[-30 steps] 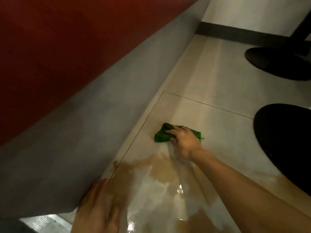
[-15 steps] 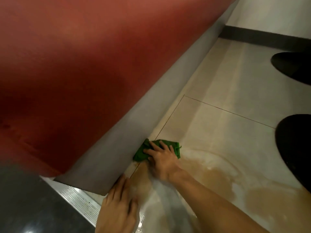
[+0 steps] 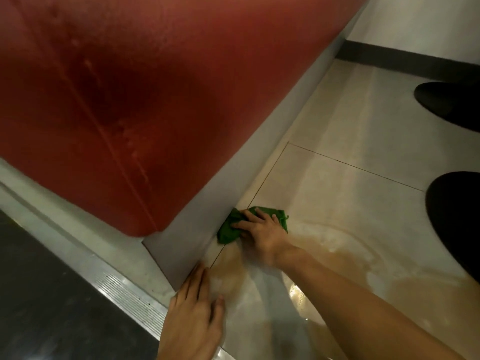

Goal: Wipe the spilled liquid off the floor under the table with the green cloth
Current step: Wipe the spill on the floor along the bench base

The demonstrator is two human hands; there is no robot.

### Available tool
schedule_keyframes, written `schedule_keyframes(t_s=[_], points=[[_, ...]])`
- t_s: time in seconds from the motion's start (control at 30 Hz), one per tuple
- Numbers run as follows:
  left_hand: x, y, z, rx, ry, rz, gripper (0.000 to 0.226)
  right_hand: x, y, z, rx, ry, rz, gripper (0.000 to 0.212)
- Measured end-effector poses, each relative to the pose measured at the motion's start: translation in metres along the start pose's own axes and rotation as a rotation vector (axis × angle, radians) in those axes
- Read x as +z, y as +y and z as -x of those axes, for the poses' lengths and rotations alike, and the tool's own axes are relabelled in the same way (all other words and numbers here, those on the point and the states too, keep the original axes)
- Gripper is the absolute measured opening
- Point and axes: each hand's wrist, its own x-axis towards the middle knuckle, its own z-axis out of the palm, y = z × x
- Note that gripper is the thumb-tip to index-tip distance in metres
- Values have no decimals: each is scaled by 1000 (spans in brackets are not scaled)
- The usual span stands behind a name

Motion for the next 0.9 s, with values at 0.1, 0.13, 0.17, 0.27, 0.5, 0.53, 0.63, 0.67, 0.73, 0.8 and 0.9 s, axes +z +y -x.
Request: schedule_keyframes(t_s=[0.1,0.13,0.17,0.27,0.5,0.53,0.63,0.67,0.73,0.8,0.9], points=[[-1,-4,2,25,11,-3,66,10,-8,21,-93,-39,32,39],[0,-6,3,35,26,0,68,14,-8,29,-132,-56,52,39],[1,-9,5,46,42,14,69,17,-5,35,-171,-65,74,40],[-2,-11,15,70,40,38,69,16,8,37,-264,-75,132,44],[-2,-13,38,28,117,88,59,20,-17,23,-11,18,-7,43],[-2,-13,39,23,123,99,59,24,-24,28,-21,14,3,43],[-1,-15,37,10,143,126,57,33,-36,51,-147,-1,44,43],[-2,-15,36,9,147,132,56,35,-38,59,-186,-12,45,45],[-4,-16,35,11,136,150,56,37,-36,70,-242,-45,59,52],[-6,-16,34,7,112,150,57,36,-28,72,-308,-71,78,56],[-6,-15,34,-8,108,157,57,28,-10,64,-386,-115,111,52]])
